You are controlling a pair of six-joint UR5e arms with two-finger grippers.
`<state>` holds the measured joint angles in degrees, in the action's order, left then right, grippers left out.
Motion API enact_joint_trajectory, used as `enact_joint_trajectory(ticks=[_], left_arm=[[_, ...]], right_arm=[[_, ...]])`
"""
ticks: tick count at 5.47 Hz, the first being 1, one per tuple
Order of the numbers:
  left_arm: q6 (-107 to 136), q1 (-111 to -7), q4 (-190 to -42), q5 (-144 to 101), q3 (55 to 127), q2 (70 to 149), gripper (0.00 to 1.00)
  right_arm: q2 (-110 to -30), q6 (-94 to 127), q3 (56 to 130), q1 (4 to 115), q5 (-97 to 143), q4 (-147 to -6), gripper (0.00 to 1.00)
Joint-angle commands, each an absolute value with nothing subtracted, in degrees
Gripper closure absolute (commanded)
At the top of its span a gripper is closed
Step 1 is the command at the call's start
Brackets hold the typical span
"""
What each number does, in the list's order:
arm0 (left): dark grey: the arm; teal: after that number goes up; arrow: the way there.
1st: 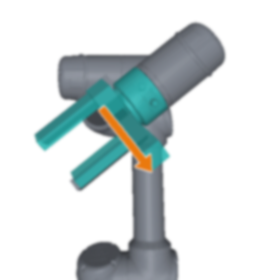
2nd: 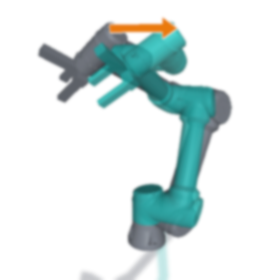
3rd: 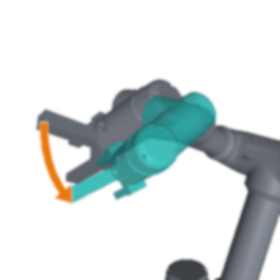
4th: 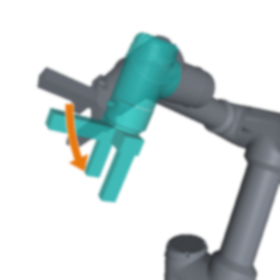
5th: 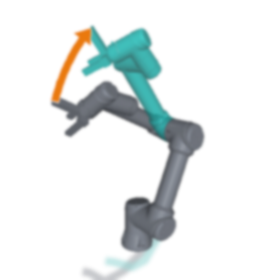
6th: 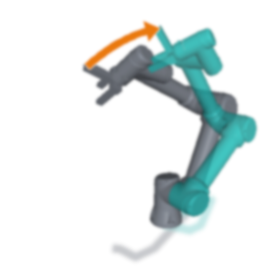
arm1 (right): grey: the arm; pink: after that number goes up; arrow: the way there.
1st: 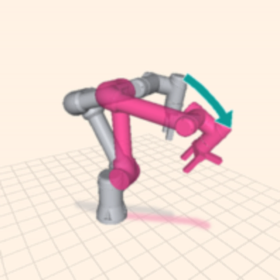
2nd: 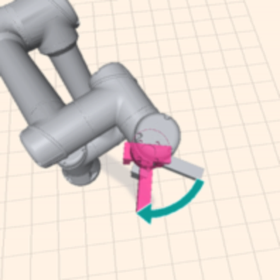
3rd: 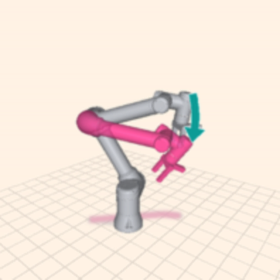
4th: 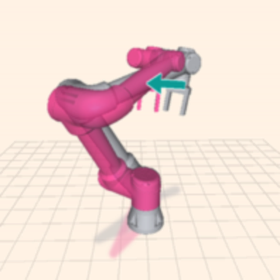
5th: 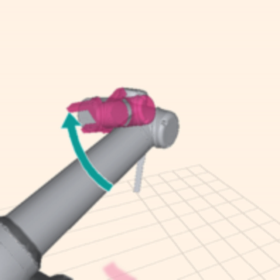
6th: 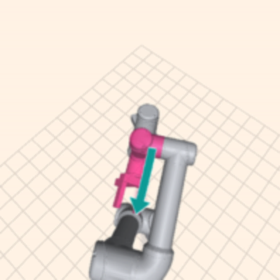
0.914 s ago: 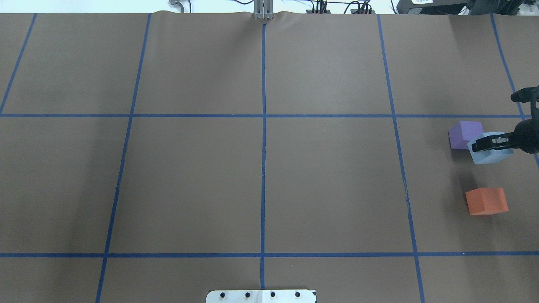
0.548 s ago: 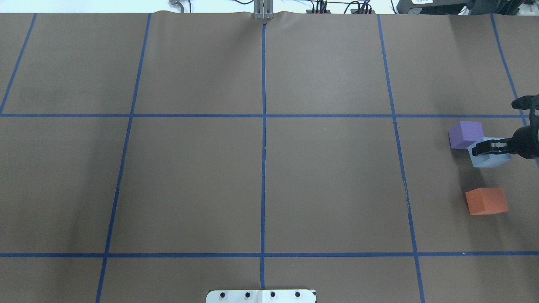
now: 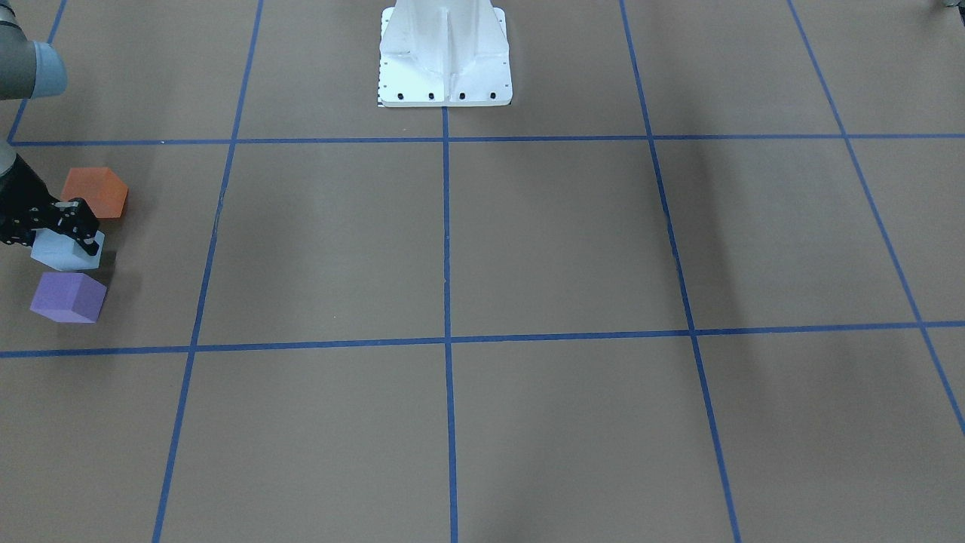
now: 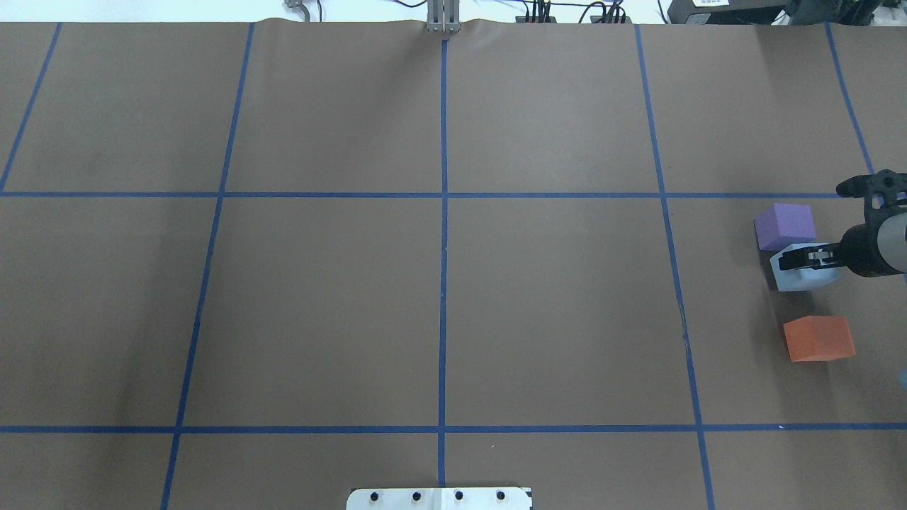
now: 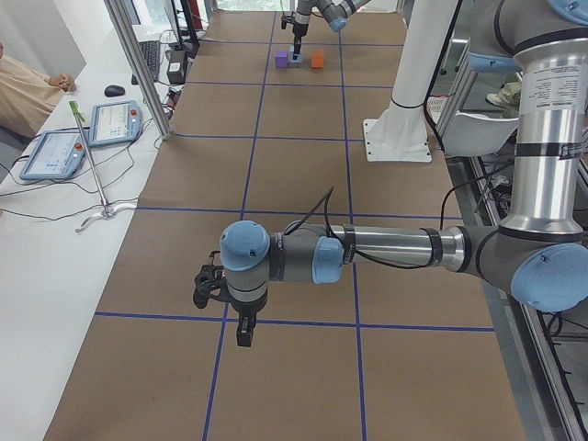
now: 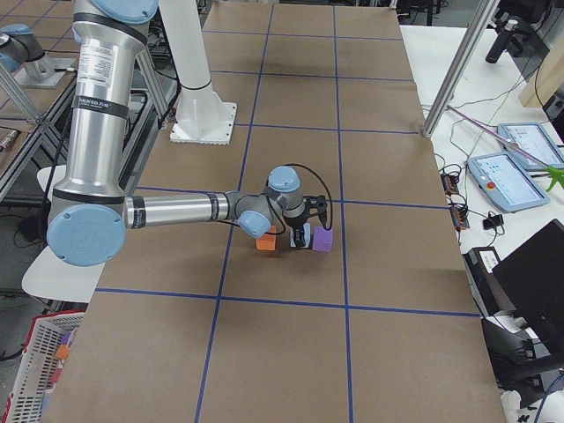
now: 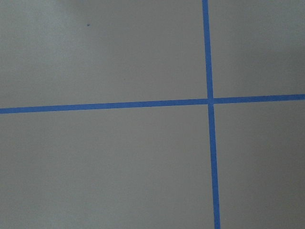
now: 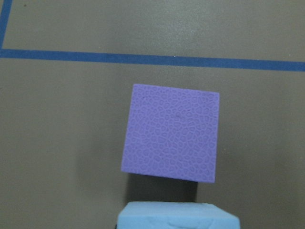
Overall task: Place blue block between orange and purple blocks
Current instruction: 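Lower the light blue cube between the purple and orange cubes and release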
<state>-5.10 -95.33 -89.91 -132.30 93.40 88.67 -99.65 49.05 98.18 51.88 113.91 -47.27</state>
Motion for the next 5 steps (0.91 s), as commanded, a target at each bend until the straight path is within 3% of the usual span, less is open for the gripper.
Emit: enact_joint_trajectory(ticks=[1,3,5], left_arm=[[-5.1,-95.27,-89.91,-132.28,93.43,88.68,0.0],[-5.18,-95.27,-89.91,-132.28,93.43,88.59,0.0],[-5.19,-95.1,-89.91,-132.28,93.43,88.51,0.0]], right_arm=[[-99.67,48.0,99.04,51.76,113.9,-47.37,0.0],[-99.84,29.41,99.75,67.75,127.36,-54.78,0.0],[-99.15,-0.56,100.02,82.99,132.69,-76.08,0.0]])
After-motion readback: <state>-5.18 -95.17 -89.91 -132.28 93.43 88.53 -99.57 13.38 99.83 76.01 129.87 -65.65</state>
